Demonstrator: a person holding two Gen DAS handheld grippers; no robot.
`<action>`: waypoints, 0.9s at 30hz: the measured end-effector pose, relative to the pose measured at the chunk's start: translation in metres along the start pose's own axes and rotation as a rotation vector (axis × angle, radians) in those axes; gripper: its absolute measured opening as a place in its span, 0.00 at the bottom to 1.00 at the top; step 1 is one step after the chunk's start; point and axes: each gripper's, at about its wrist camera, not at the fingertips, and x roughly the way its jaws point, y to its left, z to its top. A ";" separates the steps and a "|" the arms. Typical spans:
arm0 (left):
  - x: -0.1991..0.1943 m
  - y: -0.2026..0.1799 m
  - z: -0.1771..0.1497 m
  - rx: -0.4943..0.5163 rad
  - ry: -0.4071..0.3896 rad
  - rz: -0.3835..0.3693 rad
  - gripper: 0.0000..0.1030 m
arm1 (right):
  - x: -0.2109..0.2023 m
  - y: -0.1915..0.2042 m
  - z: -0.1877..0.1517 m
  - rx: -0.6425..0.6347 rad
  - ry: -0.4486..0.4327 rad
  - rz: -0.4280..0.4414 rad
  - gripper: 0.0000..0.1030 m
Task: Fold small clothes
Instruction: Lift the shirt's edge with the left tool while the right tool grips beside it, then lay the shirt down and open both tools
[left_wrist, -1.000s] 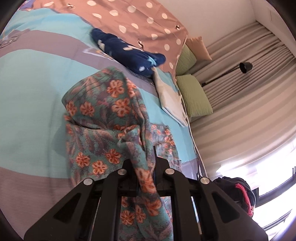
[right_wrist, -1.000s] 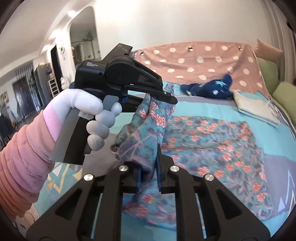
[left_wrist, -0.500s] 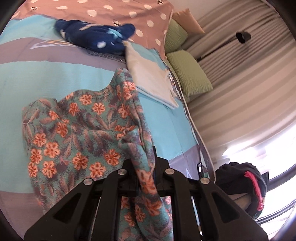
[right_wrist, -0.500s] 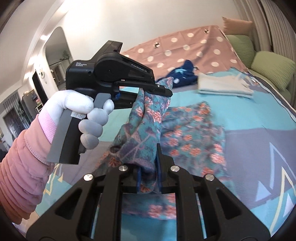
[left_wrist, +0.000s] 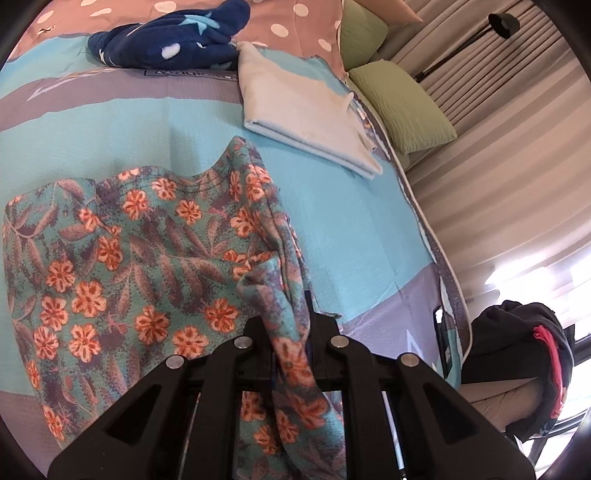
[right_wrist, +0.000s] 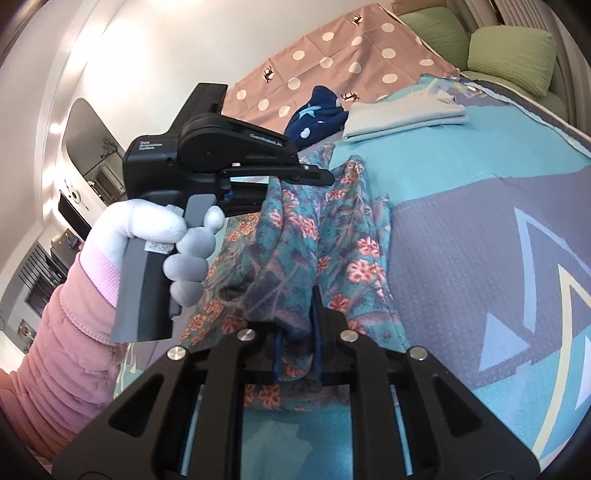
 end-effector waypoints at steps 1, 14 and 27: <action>0.001 -0.003 0.000 0.007 0.001 0.009 0.10 | -0.001 -0.002 0.000 0.005 0.001 0.005 0.13; 0.011 -0.020 -0.005 0.049 0.009 0.044 0.29 | -0.012 -0.027 -0.008 0.151 0.042 0.085 0.12; -0.060 -0.008 -0.049 0.110 -0.084 -0.021 0.40 | -0.023 -0.059 -0.027 0.283 0.094 0.114 0.12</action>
